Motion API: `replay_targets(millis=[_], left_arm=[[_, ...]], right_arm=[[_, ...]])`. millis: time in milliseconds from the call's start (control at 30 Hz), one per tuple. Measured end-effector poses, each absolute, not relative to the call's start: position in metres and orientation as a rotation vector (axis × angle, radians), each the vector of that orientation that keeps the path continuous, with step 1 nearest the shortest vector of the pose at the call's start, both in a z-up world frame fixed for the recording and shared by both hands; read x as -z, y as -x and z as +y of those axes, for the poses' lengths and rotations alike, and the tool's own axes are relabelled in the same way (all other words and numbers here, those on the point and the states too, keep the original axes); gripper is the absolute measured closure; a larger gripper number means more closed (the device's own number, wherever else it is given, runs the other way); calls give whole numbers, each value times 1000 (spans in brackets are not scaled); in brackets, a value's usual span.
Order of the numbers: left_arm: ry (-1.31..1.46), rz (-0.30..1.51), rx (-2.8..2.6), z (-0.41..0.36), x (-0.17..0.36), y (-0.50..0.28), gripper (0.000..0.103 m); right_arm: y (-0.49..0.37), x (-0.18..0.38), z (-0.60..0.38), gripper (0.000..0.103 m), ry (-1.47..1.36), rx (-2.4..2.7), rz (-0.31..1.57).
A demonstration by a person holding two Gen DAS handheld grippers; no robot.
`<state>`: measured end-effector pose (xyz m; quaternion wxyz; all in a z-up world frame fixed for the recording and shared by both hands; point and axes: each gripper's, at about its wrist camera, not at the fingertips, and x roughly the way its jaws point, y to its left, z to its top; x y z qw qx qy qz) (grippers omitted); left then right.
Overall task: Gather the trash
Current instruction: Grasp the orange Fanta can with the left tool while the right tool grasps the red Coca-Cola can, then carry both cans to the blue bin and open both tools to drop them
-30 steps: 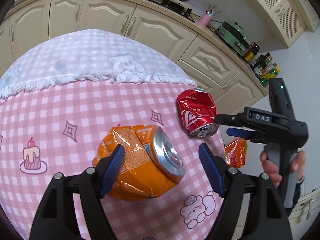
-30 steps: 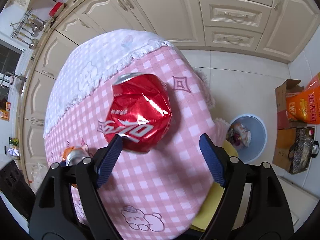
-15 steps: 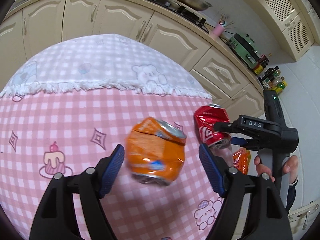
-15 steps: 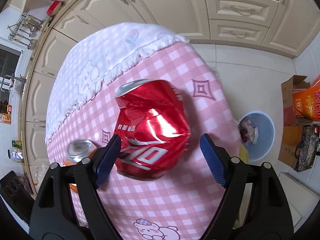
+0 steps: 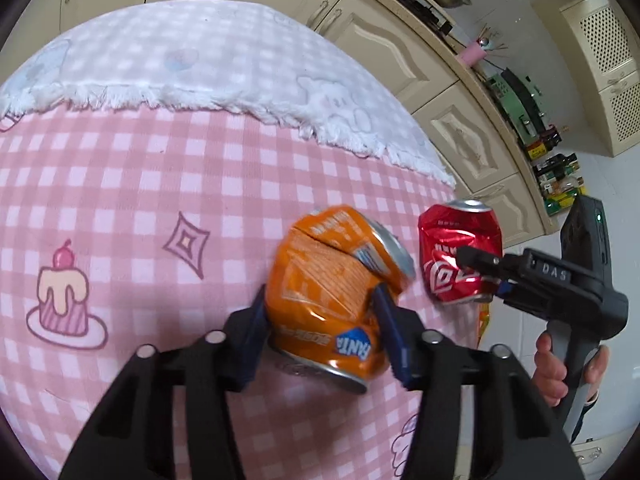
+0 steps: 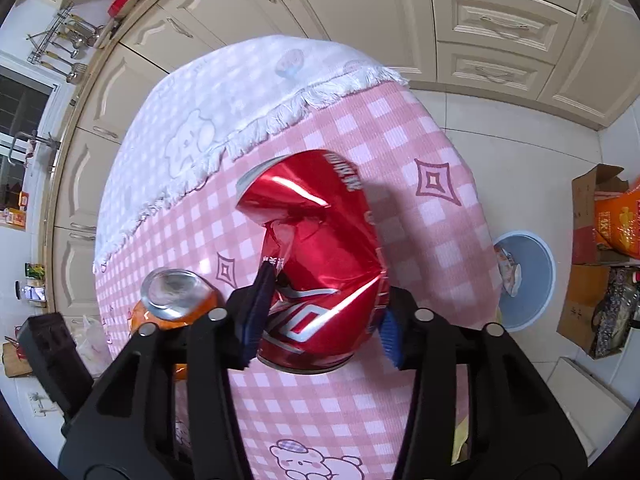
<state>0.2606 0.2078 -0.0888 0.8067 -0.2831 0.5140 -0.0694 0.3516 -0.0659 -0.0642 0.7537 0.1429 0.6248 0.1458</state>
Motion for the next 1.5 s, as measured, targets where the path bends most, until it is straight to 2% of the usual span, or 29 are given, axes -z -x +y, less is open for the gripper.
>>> replay_targets(millis=[200, 300, 367, 467, 767, 1067, 1500], left_arm=[[569, 1052, 164, 202, 79, -263, 57], [543, 1034, 176, 197, 69, -262, 57], [515, 1019, 181, 190, 61, -261, 57], [492, 1008, 202, 178, 52, -261, 57], [392, 1010, 281, 124, 28, -272, 57], [269, 1048, 408, 24, 22, -279, 57], [2, 1260, 634, -182, 85, -282, 57]], right_arm=[[-342, 53, -70, 63, -293, -330, 1313], [-337, 48, -73, 70, -304, -339, 1299], [-335, 44, -77, 84, -326, -355, 1287], [-330, 38, -83, 93, -350, -374, 1266], [-316, 34, -125, 94, -436, -380, 1221], [-288, 34, -229, 94, -553, -270, 1124], [-221, 100, -392, 94, -753, 53, 1145]])
